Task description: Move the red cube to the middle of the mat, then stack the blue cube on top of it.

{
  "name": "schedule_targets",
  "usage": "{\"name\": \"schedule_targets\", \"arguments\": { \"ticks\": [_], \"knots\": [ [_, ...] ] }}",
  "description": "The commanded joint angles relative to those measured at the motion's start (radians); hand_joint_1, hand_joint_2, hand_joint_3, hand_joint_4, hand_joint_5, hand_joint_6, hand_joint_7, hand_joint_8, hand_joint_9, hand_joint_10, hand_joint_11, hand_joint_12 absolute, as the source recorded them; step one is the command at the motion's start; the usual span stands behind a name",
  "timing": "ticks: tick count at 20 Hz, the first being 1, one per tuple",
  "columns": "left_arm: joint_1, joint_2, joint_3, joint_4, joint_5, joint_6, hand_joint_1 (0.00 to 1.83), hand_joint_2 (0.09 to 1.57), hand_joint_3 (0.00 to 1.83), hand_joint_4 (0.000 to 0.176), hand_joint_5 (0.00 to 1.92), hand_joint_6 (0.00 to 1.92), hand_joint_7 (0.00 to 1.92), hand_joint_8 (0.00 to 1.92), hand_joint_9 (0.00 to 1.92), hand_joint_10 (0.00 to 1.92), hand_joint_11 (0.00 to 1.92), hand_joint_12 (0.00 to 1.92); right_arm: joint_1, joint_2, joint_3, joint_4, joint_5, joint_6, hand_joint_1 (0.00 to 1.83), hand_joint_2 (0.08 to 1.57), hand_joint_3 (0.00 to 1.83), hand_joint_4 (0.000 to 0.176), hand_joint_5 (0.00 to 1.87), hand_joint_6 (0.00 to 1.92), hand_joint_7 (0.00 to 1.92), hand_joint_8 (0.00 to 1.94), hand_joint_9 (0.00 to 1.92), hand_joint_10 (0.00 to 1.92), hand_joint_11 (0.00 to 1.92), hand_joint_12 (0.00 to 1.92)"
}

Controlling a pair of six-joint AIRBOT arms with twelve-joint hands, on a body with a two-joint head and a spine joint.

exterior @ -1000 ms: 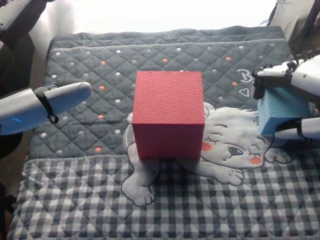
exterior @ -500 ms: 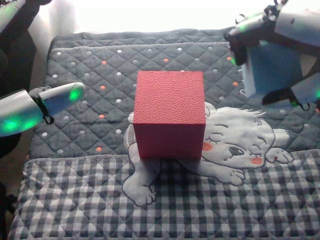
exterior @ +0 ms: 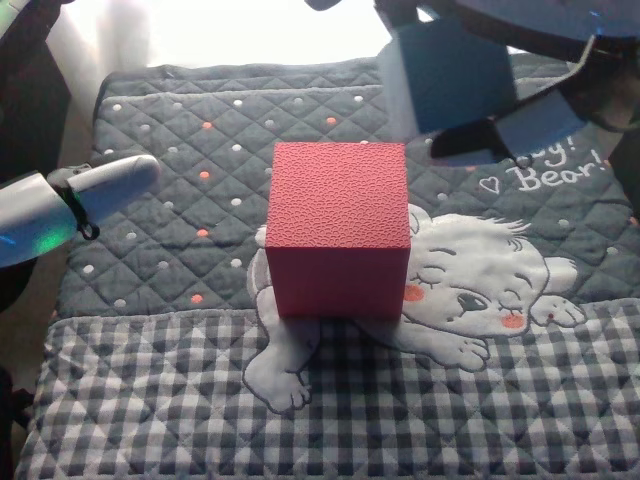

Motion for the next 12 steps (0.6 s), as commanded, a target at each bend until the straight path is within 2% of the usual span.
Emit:
{"name": "schedule_targets", "arguments": {
  "ticks": [1,2,3,4,5,6,7,8,9,10,11,12],
  "knots": [
    [0.0,-0.001,0.007,0.005,-0.131,-0.003,0.63,1.05,0.0,0.048,0.05,0.01,0.0,0.0,0.0,0.0,0.0,0.0,0.014,-0.004,0.004,0.031,0.108,0.006,1.43,1.01,0.65,0.0,0.07,0.76,0.57,1.75,0.66,1.92,0.8,1.92],
    [0.003,-0.002,0.007,0.001,-0.133,-0.003,0.64,1.05,0.0,0.049,0.05,0.01,0.0,0.0,0.0,0.0,0.0,0.0,0.014,-0.014,0.007,0.031,0.11,0.009,1.32,1.04,0.59,0.0,0.15,0.71,0.61,1.75,0.74,1.92,0.8,1.92],
    [0.016,-0.004,0.004,-0.016,-0.156,-0.004,0.68,1.03,0.0,0.038,0.01,0.0,0.0,0.0,0.0,0.0,0.02,0.01,0.001,-0.045,0.023,0.029,0.121,0.034,1.3,1.08,0.47,0.0,0.27,0.5,0.64,1.69,0.77,1.92,0.84,1.92],
    [0.02,-0.004,0.003,-0.021,-0.162,-0.004,0.68,1.03,0.0,0.038,0.01,0.0,0.0,0.0,0.0,0.0,0.02,0.01,-0.004,-0.056,0.029,0.029,0.129,0.047,1.3,1.08,0.47,0.0,0.27,0.5,0.64,1.69,0.77,1.92,0.84,1.92],
    [0.027,-0.004,0.002,-0.029,-0.17,-0.004,0.65,1.04,0.0,0.064,0.0,0.0,0.0,0.0,0.0,0.0,0.0,0.0,-0.012,-0.071,0.039,0.029,0.138,0.064,1.3,1.11,0.39,0.0,0.38,0.74,0.65,1.65,0.74,1.92,0.81,1.92],
    [0.035,-0.004,0.001,-0.04,-0.181,-0.004,0.66,1.04,0.0,0.075,0.0,0.0,0.0,0.0,0.0,0.0,0.0,0.0,-0.022,-0.093,0.05,0.03,0.151,0.083,1.17,1.29,0.14,0.0,0.44,1.33,0.65,1.8,0.7,1.92,0.76,1.92],
    [0.039,-0.004,0.001,-0.047,-0.187,-0.005,0.68,1.05,0.0,0.054,0.0,0.0,0.0,0.0,0.0,0.0,0.0,0.0,-0.031,-0.11,0.058,0.034,0.156,0.089,1.26,1.29,0.07,0.0,0.12,0.78,0.61,1.69,0.69,1.92,0.73,1.92],
    [0.04,-0.004,0.001,-0.049,-0.189,-0.006,0.68,1.05,0.01,0.058,0.0,0.0,0.0,0.0,0.0,0.0,0.0,0.0,-0.042,-0.122,0.064,0.045,0.161,0.09,1.27,1.31,0.04,0.0,0.22,0.58,0.59,1.68,0.64,1.92,0.66,1.92],
    [0.04,-0.004,0.001,-0.052,-0.188,-0.006,0.67,1.06,0.01,0.073,0.0,0.0,0.0,0.0,0.0,0.0,0.0,0.0,-0.054,-0.13,0.069,0.059,0.165,0.09,1.16,1.35,0.02,0.0,0.45,1.41,0.57,1.7,0.64,1.92,0.66,1.92],
    [0.04,-0.005,0.001,-0.057,-0.188,-0.006,0.67,1.06,0.01,0.072,0.0,0.0,0.0,0.0,0.0,0.0,0.0,0.0,-0.066,-0.139,0.076,0.068,0.166,0.092,1.14,1.36,0.01,0.0,0.51,1.58,0.57,1.69,0.68,1.92,0.69,1.92],
    [0.042,-0.006,0.001,-0.063,-0.188,-0.006,0.67,1.07,0.01,0.072,0.0,0.0,0.0,0.0,0.0,0.0,0.0,0.0,-0.077,-0.147,0.085,0.069,0.165,0.1,1.14,1.36,0.0,0.0,0.52,1.6,0.59,1.69,0.75,1.92,0.74,1.92],
    [0.043,-0.007,0.002,-0.066,-0.189,-0.006,0.67,1.07,0.01,0.082,0.0,0.0,0.0,0.0,0.0,0.0,0.0,0.0,-0.085,-0.153,0.093,0.069,0.165,0.112,1.14,1.35,0.0,0.0,0.53,1.6,0.6,1.68,0.81,1.92,0.79,1.92]
  ]
}}
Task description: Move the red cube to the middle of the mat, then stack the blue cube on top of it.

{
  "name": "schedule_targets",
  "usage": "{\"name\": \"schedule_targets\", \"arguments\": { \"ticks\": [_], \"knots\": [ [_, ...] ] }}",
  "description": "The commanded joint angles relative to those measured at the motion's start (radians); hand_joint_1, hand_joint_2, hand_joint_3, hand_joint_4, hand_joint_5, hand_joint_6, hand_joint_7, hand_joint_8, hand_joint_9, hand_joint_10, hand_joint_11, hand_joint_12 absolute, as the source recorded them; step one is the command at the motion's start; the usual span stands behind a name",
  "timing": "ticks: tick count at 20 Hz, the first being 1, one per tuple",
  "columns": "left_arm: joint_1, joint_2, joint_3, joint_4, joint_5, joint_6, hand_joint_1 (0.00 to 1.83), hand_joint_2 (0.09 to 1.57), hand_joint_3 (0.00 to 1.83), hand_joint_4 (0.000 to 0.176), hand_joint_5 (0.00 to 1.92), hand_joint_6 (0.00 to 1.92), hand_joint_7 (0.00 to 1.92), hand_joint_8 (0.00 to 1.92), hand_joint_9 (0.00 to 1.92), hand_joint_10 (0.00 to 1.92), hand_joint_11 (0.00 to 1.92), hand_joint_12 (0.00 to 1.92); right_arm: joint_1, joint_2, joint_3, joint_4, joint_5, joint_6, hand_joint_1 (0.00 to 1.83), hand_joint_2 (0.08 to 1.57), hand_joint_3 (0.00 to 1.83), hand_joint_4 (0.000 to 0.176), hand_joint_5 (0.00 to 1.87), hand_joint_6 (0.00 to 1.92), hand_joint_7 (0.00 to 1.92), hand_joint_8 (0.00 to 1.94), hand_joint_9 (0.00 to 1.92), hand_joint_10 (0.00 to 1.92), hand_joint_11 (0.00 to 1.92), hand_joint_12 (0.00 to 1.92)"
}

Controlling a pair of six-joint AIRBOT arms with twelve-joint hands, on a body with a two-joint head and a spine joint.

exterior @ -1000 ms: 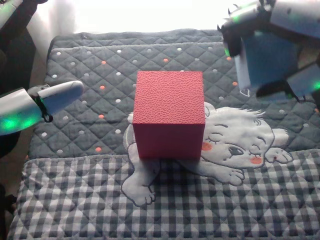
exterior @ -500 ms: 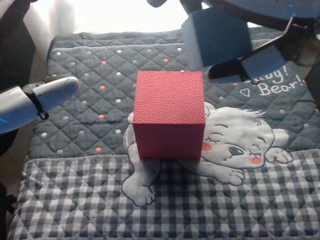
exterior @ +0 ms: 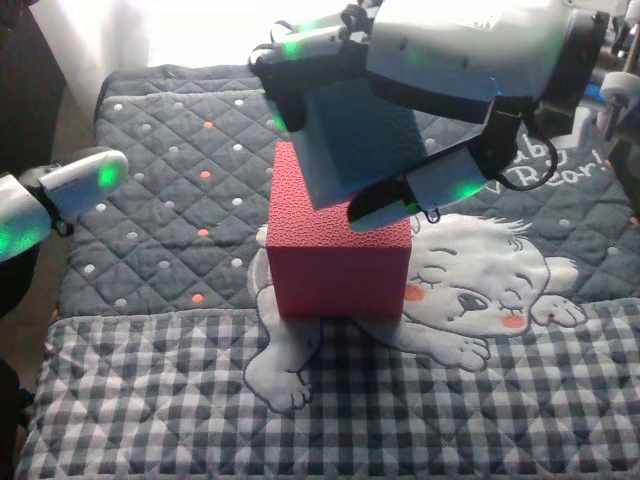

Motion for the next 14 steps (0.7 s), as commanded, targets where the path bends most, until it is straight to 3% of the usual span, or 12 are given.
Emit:
{"name": "schedule_targets", "arguments": {
  "ticks": [1,2,3,4,5,6,8,9,10,12,13,14],
  "knots": [
    [-0.004,-0.006,0.003,0.012,-0.13,-0.005,0.68,1.07,0.01,0.082,0.0,0.0,0.0,0.0,0.0,0.0,0.0,0.0,0.006,0.003,0.004,0.036,0.1,0.01,1.16,1.33,0.0,0.0,0.57,1.37,0.66,1.77,0.75,1.92,0.82,1.92],
    [-0.003,-0.007,0.004,0.01,-0.13,-0.006,0.67,1.07,0.01,0.08,0.0,0.0,0.0,0.0,0.0,0.0,0.0,0.0,0.004,0.002,0.006,0.036,0.1,0.01,1.17,1.31,0.0,0.0,0.61,1.34,0.7,1.72,0.71,1.92,0.8,1.92],
    [-0.003,-0.008,0.004,0.008,-0.13,-0.006,0.68,1.08,0.01,0.074,0.0,0.0,0.0,0.0,0.0,0.0,0.0,0.0,0.001,-0.001,0.009,0.036,0.1,0.011,0.95,1.33,0.0,0.0,0.59,1.54,0.44,1.47,0.52,1.79,0.66,1.92],
    [-0.003,-0.009,0.005,0.006,-0.13,-0.007,0.69,1.08,0.01,0.075,0.0,0.0,0.0,0.0,0.0,0.0,0.0,0.0,0.0,-0.001,0.01,0.036,0.1,0.012,0.8,1.23,0.0,0.0,0.36,1.26,0.38,1.15,0.45,1.59,0.52,1.88],
    [-0.003,-0.009,0.006,0.005,-0.13,-0.009,0.7,1.08,0.01,0.058,0.01,0.01,0.0,0.0,0.0,0.0,0.0,0.0,-0.001,-0.003,0.014,0.036,0.097,0.013,0.69,1.19,0.0,0.0,0.25,1.02,0.36,0.73,0.33,1.37,0.34,1.81],
    [-0.002,-0.009,0.006,0.002,-0.13,-0.01,0.7,1.08,0.01,0.05,0.02,0.01,0.0,0.0,0.0,0.0,0.02,0.01,-0.002,-0.005,0.018,0.038,0.091,0.015,0.62,1.19,0.0,0.0,0.21,0.92,0.36,0.45,0.24,1.18,0.19,1.77],
    [0.0,-0.01,0.006,-0.003,-0.134,-0.011,0.68,1.08,0.01,0.063,0.04,0.01,0.0,0.0,0.0,0.0,0.01,0.01,-0.005,-0.008,0.026,0.051,0.087,0.02,0.42,1.23,0.0,0.0,0.15,0.35,0.29,0.07,0.16,0.77,0.01,1.62],
    [0.0,-0.011,0.006,-0.006,-0.135,-0.012,0.67,1.08,0.0,0.101,0.03,0.01,0.0,0.0,0.0,0.0,0.02,0.01,-0.007,-0.008,0.029,0.054,0.085,0.02,0.43,1.21,0.0,0.0,0.13,0.16,0.23,0.01,0.14,0.55,0.0,1.49],
    [0.002,-0.011,0.006,-0.007,-0.137,-0.012,0.67,1.07,0.0,0.109,0.03,0.01,0.0,0.0,0.0,0.0,0.02,0.01,-0.009,-0.009,0.031,0.056,0.083,0.02,0.44,1.2,0.0,0.0,0.15,0.07,0.21,0.01,0.17,0.42,0.0,1.44],
    [0.006,-0.011,0.006,-0.011,-0.141,-0.014,0.66,1.08,0.0,0.112,0.02,0.0,0.0,0.0,0.0,0.0,0.0,0.0,-0.01,-0.009,0.032,0.056,0.079,0.02,0.54,1.21,0.0,0.0,0.15,0.02,0.19,0.0,0.12,0.66,0.0,1.54],
    [0.011,-0.011,0.006,-0.016,-0.148,-0.016,0.67,1.08,0.01,0.121,0.01,0.0,0.0,0.0,0.0,0.0,0.0,0.0,-0.011,-0.003,0.032,0.058,0.079,0.02,0.54,1.23,0.0,0.0,0.19,0.02,0.24,0.01,0.04,0.99,0.0,1.58],
    [0.011,-0.011,0.006,-0.017,-0.149,-0.016,0.67,1.08,0.01,0.121,0.01,0.0,0.0,0.0,0.0,0.0,0.0,0.0,-0.011,-0.003,0.032,0.058,0.079,0.02,0.54,1.23,0.0,0.0,0.19,0.02,0.24,0.01,0.04,0.99,0.0,1.58]
  ]
}}
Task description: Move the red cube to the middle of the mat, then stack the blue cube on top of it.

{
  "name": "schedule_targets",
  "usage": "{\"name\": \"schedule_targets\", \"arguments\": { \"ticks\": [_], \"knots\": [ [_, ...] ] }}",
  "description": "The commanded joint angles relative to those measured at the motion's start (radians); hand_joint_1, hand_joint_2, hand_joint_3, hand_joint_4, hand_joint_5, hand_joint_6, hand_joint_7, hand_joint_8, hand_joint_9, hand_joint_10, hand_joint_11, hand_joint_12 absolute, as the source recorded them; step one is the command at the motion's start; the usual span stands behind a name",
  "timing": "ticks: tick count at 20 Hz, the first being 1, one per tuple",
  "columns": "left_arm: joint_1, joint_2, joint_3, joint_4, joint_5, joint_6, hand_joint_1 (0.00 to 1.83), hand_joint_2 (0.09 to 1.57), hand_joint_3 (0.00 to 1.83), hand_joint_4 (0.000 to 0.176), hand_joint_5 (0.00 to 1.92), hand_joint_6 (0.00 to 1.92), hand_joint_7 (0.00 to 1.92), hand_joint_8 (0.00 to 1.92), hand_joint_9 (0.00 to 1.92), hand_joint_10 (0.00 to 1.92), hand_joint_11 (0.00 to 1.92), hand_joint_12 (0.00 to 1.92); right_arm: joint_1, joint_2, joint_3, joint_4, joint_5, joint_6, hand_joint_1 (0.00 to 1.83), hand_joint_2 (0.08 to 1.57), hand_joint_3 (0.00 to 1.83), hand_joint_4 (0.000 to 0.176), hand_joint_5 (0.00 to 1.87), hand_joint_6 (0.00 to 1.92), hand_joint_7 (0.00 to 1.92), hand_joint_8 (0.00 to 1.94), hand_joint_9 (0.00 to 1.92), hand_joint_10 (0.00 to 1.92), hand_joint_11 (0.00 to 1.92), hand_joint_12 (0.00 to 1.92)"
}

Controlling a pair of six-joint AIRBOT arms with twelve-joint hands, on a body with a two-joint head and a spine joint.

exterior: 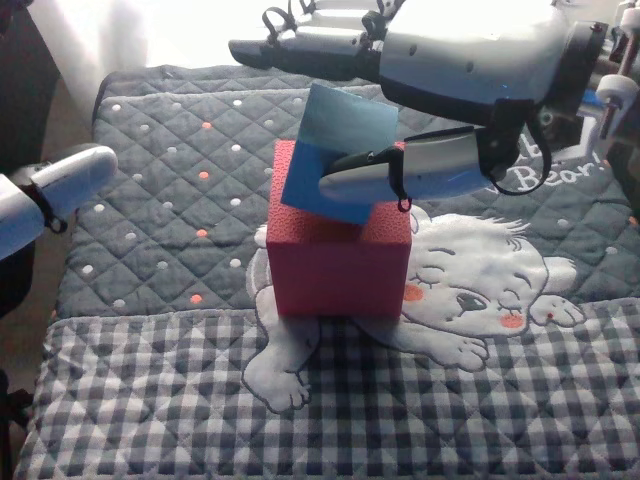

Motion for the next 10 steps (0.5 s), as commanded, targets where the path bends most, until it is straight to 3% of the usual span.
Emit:
{"name": "schedule_targets", "arguments": {
  "ticks": [1,2,3,4,5,6,7,10],
  "knots": [
    [0.0,0.001,0.005,0.014,-0.132,-0.006,0.67,1.08,0.01,0.113,0.02,0.0,0.0,0.0,0.0,0.0,0.0,0.0,0.009,0.015,-0.005,0.039,0.103,0.003,0.51,1.23,0.0,0.0,0.16,0.0,0.21,0.0,0.02,0.97,0.0,1.54],
    [0.003,0.001,0.004,0.01,-0.135,-0.007,0.67,1.09,0.01,0.112,0.02,0.0,0.0,0.0,0.0,0.0,0.0,0.0,0.009,0.022,-0.008,0.039,0.104,0.003,0.51,1.23,0.0,0.0,0.15,0.0,0.21,0.0,0.01,0.97,0.0,1.54],
    [0.006,0.001,0.004,0.008,-0.139,-0.009,0.67,1.08,0.0,0.127,0.02,0.0,0.0,0.0,0.0,0.0,0.0,0.0,0.009,0.031,-0.013,0.039,0.105,0.003,0.4,1.24,0.0,0.0,0.03,0.0,0.08,0.0,0.0,0.41,0.0,1.2],
    [0.008,0.001,0.004,0.007,-0.14,-0.01,0.66,1.08,0.0,0.135,0.02,0.0,0.0,0.0,0.0,0.0,0.0,0.0,0.009,0.037,-0.016,0.039,0.108,0.003,0.34,1.25,0.0,0.0,0.01,0.0,0.02,0.0,0.0,0.2,0.0,1.05],
    [0.011,0.001,0.003,0.007,-0.141,-0.011,0.66,1.08,0.0,0.136,0.02,0.0,0.0,0.0,0.0,0.0,0.0,0.0,0.009,0.048,-0.02,0.042,0.119,0.003,0.33,1.26,0.0,0.0,0.0,0.0,0.01,0.0,0.01,0.13,0.0,0.99],
    [0.013,0.001,0.002,0.007,-0.143,-0.012,0.67,1.08,0.0,0.137,0.02,0.0,0.0,0.0,0.0,0.0,0.0,0.0,0.009,0.067,-0.027,0.047,0.135,0.003,0.28,1.25,0.0,0.0,0.0,0.0,0.0,0.0,0.0,0.04,0.0,0.71],
    [0.018,0.002,0.001,0.007,-0.146,-0.013,0.69,1.07,0.0,0.121,0.03,0.0,0.0,0.0,0.0,0.0,0.0,0.0,0.007,0.104,-0.044,0.056,0.156,0.003,0.31,1.22,0.0,0.0,0.0,0.0,0.0,0.0,0.0,0.0,0.0,0.6],
    [0.027,0.004,-0.003,0.008,-0.155,-0.018,0.68,1.07,0.0,0.12,0.03,0.0,0.0,0.0,0.0,0.0,0.0,0.0,-0.036,0.198,-0.091,0.143,0.219,-0.066,0.36,1.21,0.0,0.0,0.0,0.0,0.0,0.0,0.0,0.0,0.0,0.69]
  ]
}}
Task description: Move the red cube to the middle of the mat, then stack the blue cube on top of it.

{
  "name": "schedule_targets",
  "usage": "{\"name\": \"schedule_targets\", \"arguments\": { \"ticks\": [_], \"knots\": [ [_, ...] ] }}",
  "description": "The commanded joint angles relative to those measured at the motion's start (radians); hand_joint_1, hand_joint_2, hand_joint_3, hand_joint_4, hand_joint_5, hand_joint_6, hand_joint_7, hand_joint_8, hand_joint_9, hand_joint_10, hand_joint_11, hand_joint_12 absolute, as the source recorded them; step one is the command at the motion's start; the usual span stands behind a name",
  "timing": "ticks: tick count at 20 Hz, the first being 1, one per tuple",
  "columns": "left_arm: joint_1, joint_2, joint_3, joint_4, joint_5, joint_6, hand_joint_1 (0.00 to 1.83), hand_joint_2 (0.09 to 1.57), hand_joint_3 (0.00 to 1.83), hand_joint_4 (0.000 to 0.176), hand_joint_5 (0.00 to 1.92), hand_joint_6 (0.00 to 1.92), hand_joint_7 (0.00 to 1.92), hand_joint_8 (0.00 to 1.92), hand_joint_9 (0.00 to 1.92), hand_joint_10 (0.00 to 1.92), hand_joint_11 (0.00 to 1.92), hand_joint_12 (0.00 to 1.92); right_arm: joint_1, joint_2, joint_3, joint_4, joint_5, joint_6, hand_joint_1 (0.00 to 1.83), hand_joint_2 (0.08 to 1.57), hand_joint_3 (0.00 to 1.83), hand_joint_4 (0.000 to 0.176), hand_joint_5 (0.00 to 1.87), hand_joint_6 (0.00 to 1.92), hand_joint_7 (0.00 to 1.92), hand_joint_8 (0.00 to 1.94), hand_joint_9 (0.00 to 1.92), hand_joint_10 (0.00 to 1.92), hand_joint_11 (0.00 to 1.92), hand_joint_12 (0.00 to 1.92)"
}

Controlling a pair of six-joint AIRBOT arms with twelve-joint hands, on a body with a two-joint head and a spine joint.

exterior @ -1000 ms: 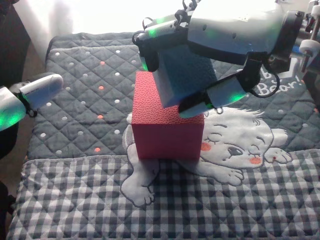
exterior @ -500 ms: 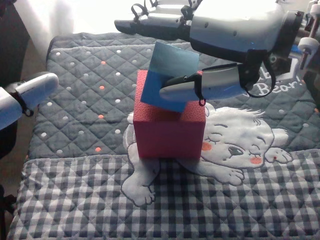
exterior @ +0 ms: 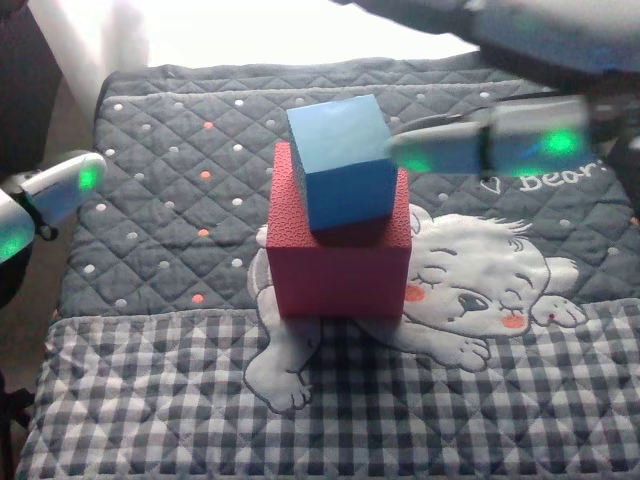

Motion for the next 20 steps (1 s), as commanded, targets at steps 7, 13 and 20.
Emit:
{"name": "schedule_targets", "arguments": {
  "ticks": [7,13,20],
  "knots": [
    [0.004,0.01,-0.004,0.017,-0.13,-0.011,0.66,1.06,0.0,0.137,0.0,0.0,0.0,0.0,0.0,0.0,0.0,0.0,-0.198,0.204,-0.121,0.276,0.21,-0.226,0.3,1.22,0.0,0.0,0.01,0.0,0.0,0.0,0.01,0.01,0.0,0.07],
    [0.003,0.035,-0.016,0.017,-0.131,-0.012,0.52,1.06,0.0,0.136,0.0,0.0,0.0,0.0,0.0,0.0,0.0,0.0,-0.484,0.365,-0.257,0.644,0.447,-0.535,0.26,1.24,0.01,0.039,0.0,0.0,0.0,0.0,0.0,0.0,0.0,0.0],
    [-0.005,0.064,-0.026,0.032,-0.131,-0.01,0.33,1.04,0.0,0.176,0.0,0.0,0.0,0.0,0.0,0.0,0.0,0.0,-0.688,0.431,-0.335,0.781,0.8,-0.566,0.33,1.19,0.0,0.091,0.0,0.0,0.0,0.0,0.0,0.0,0.0,0.0]
  ]
}}
